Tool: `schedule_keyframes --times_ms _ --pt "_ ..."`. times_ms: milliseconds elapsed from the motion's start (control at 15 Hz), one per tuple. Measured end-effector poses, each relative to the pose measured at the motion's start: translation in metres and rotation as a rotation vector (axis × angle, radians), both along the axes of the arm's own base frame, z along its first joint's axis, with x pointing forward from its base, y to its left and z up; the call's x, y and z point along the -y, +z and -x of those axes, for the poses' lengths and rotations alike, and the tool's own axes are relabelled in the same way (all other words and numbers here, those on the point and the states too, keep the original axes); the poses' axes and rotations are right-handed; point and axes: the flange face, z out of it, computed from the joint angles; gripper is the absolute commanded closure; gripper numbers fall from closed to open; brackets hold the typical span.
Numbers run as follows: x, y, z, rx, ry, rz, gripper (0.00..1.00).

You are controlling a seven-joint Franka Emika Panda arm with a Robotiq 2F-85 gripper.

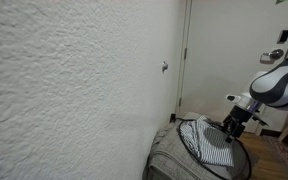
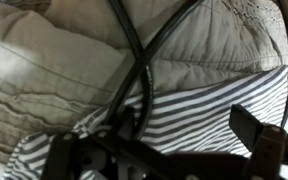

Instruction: Untangle the wire

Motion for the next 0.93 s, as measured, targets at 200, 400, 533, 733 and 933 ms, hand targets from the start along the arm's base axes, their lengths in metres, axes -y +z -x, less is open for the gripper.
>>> schedule_keyframes --times_ms 200,400,533,733,933 --pt "0.0 -0.003 -0.002 -0.005 0.008 0.013 0.0" --pt "0.0 -0.007 -0.003 -0.014 0.006 0.025 0.0" --pt "0.002 -0.009 -0.004 -0.022 -0.002 0.03 0.0" --pt "0.005 -0.012 -0.004 -0.03 -0.019 0.04 0.0" --pt "0.007 -0.011 -0.001 -0.027 -0.032 0.057 0.0"
